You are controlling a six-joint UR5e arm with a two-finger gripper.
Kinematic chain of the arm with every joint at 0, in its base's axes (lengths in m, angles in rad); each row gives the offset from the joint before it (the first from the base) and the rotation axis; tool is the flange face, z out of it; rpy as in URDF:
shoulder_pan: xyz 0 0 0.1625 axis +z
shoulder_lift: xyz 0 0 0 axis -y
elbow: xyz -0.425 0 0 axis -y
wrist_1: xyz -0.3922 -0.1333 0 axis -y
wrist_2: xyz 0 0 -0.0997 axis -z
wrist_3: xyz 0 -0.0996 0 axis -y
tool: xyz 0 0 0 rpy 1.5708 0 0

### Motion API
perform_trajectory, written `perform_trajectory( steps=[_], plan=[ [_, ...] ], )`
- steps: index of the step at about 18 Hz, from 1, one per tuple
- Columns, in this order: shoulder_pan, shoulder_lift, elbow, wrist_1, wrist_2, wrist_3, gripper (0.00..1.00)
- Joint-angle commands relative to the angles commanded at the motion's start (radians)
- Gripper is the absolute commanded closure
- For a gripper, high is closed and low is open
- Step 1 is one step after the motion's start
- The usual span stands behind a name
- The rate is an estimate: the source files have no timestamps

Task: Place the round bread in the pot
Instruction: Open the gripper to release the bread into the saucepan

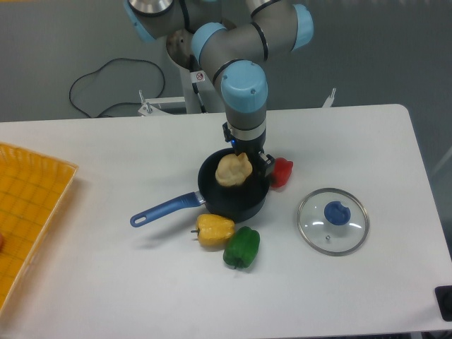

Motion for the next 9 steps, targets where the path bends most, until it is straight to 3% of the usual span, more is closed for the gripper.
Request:
perform_trajectory(
  steps=[3, 5, 9],
  plan=[
    [0.0, -0.006, 0.005, 0.0, 0.0, 0.0, 0.13],
    [0.0, -0.011, 0.014, -0.002, 0.0, -0.002, 0.0],
    [0.014, -0.037, 0.067, -0.006, 0.006, -0.003, 0.0]
  ],
)
